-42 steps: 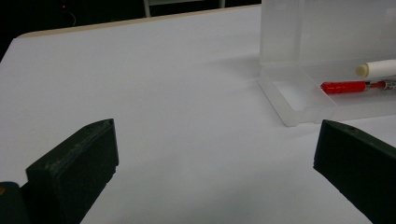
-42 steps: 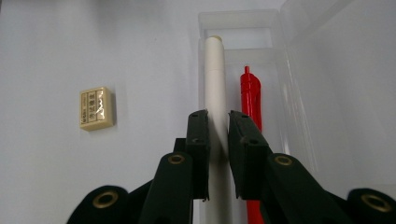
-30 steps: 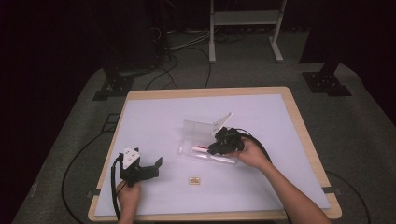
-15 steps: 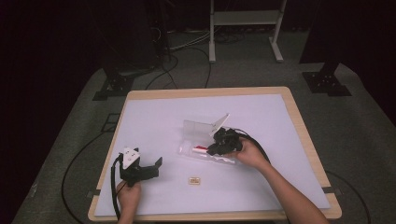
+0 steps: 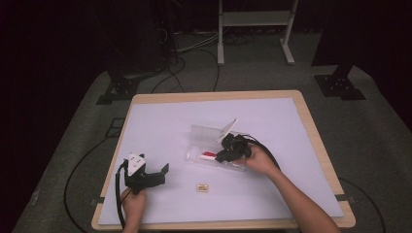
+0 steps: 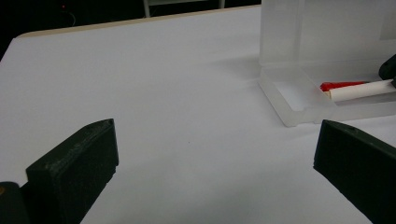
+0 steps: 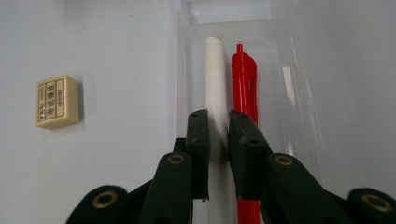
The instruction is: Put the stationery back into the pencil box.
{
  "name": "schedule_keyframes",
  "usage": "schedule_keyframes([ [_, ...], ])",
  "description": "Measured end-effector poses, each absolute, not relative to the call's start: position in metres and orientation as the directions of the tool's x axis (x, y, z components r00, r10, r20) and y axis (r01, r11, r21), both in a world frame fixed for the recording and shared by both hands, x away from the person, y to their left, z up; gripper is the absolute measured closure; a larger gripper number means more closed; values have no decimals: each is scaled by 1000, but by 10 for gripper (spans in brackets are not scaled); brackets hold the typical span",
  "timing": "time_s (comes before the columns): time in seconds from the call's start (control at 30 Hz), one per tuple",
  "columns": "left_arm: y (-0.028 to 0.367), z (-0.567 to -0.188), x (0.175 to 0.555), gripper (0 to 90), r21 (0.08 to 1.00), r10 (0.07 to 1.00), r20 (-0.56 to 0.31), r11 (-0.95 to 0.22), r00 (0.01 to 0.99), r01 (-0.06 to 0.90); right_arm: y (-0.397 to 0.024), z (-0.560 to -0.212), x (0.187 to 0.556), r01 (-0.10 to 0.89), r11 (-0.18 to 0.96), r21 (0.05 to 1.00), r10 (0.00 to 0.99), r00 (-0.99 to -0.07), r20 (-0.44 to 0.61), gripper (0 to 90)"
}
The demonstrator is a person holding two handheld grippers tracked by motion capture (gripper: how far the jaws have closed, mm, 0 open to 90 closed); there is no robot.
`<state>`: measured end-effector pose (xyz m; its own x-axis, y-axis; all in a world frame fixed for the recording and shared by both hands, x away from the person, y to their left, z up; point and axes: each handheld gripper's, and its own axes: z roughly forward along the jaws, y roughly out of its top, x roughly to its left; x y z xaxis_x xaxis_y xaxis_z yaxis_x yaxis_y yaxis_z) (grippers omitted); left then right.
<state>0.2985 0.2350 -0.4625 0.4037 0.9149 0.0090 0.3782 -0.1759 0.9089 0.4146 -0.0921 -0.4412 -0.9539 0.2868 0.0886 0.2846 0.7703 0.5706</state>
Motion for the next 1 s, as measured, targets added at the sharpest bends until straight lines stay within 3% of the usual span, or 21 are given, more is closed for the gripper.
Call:
schedule_keyframes([
  [1.0, 235, -463, 299, 0, 909, 915, 5, -172, 403, 380, -91, -446, 415, 285, 776, 563, 278, -955, 101, 769],
])
